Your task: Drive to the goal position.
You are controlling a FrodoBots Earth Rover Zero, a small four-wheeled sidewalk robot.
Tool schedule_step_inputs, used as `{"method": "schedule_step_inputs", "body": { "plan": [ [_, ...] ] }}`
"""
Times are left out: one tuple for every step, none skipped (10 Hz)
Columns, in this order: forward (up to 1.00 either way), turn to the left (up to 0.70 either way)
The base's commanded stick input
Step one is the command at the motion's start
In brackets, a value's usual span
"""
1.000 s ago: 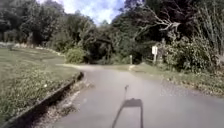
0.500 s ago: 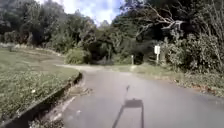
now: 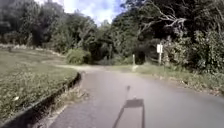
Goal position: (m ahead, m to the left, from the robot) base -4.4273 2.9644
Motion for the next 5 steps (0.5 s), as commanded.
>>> {"method": "schedule_step_inputs", "body": {
  "plan": [
    [0.70, 0.03],
    [0.70, 0.03],
    [0.70, 0.03],
    [0.70, 0.03],
    [0.70, 0.03]
  ]
}}
